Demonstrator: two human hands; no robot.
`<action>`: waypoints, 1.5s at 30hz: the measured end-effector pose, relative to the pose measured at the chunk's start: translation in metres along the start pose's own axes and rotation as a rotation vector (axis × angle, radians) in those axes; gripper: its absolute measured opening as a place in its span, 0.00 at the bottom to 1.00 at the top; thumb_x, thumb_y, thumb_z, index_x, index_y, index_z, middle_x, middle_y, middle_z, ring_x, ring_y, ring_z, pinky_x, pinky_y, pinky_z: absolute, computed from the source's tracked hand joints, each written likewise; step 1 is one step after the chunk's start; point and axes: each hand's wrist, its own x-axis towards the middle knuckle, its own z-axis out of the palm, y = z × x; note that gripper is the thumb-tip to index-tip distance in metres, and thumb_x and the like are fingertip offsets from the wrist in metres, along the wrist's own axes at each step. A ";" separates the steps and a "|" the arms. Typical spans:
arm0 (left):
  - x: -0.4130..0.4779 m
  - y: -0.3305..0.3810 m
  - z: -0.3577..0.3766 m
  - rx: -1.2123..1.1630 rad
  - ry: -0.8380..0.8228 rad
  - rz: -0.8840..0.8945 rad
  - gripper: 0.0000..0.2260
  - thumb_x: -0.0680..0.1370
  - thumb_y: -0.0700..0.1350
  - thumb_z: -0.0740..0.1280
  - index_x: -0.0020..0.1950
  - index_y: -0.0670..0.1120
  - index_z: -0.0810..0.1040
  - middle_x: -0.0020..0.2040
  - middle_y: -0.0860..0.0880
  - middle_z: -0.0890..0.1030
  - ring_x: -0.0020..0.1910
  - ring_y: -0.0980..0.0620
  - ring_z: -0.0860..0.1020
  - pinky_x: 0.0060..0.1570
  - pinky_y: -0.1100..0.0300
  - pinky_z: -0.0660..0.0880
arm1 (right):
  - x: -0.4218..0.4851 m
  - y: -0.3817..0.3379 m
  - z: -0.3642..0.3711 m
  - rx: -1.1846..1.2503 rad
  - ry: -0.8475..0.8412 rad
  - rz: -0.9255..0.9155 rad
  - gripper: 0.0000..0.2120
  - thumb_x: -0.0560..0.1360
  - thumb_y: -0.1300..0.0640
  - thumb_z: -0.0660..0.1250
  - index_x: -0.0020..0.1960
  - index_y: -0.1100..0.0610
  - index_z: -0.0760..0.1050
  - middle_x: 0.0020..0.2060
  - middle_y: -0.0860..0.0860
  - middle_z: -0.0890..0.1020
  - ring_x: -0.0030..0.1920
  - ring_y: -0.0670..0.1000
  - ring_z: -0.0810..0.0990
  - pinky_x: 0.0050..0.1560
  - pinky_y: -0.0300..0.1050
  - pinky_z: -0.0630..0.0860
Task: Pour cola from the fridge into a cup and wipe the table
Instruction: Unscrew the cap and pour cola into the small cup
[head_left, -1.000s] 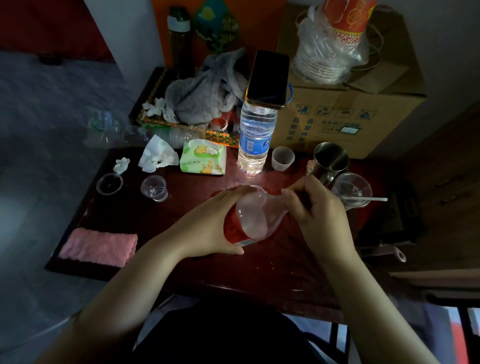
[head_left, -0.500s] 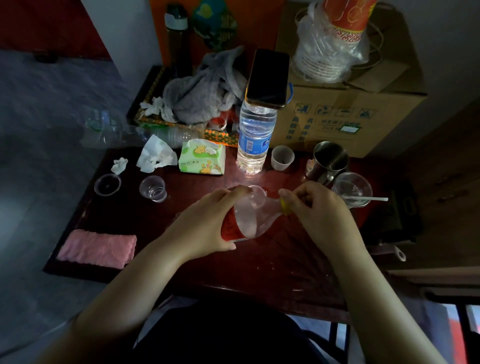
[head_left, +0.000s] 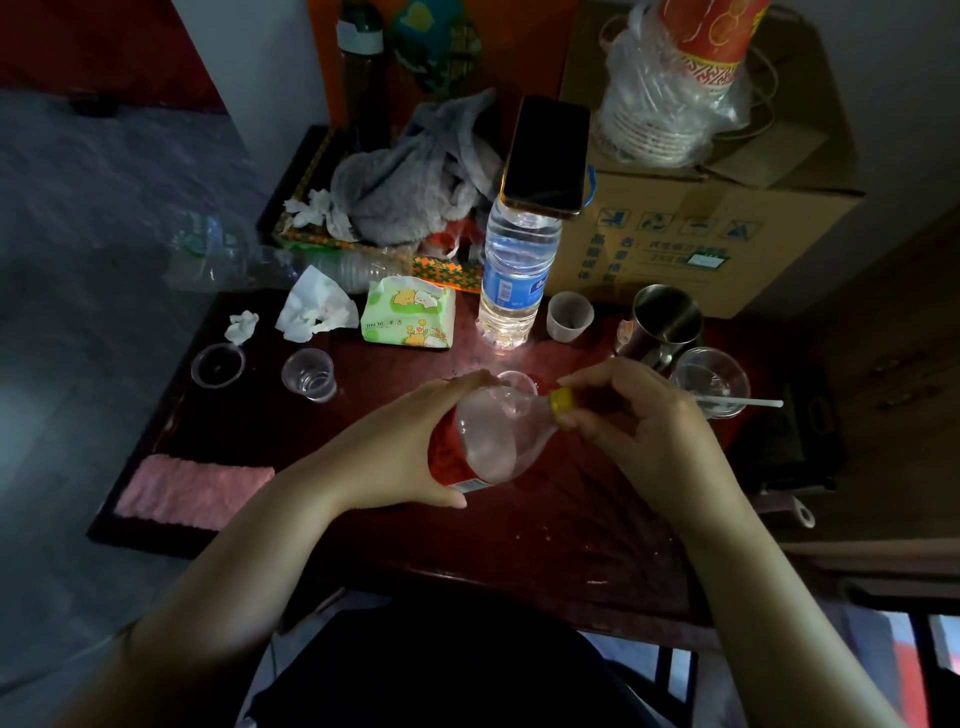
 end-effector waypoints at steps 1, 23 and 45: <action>0.000 0.000 -0.002 -0.011 -0.011 -0.007 0.49 0.60 0.50 0.81 0.65 0.75 0.49 0.67 0.66 0.61 0.62 0.77 0.57 0.54 0.85 0.55 | 0.001 0.001 -0.001 0.006 -0.001 -0.023 0.11 0.70 0.54 0.73 0.51 0.54 0.80 0.47 0.43 0.82 0.47 0.43 0.80 0.47 0.40 0.76; 0.003 0.004 -0.007 -0.101 -0.056 -0.067 0.49 0.60 0.49 0.81 0.66 0.73 0.52 0.64 0.66 0.64 0.58 0.82 0.61 0.53 0.83 0.60 | 0.012 0.000 0.004 -0.315 -0.053 0.136 0.20 0.71 0.36 0.64 0.50 0.51 0.77 0.44 0.47 0.81 0.44 0.48 0.79 0.45 0.50 0.76; 0.001 0.013 -0.014 -0.113 -0.090 -0.109 0.49 0.63 0.46 0.80 0.73 0.65 0.54 0.62 0.63 0.64 0.45 0.76 0.70 0.28 0.80 0.67 | 0.012 -0.007 -0.010 0.007 -0.156 0.093 0.16 0.72 0.56 0.72 0.58 0.45 0.77 0.52 0.43 0.79 0.51 0.41 0.79 0.51 0.33 0.75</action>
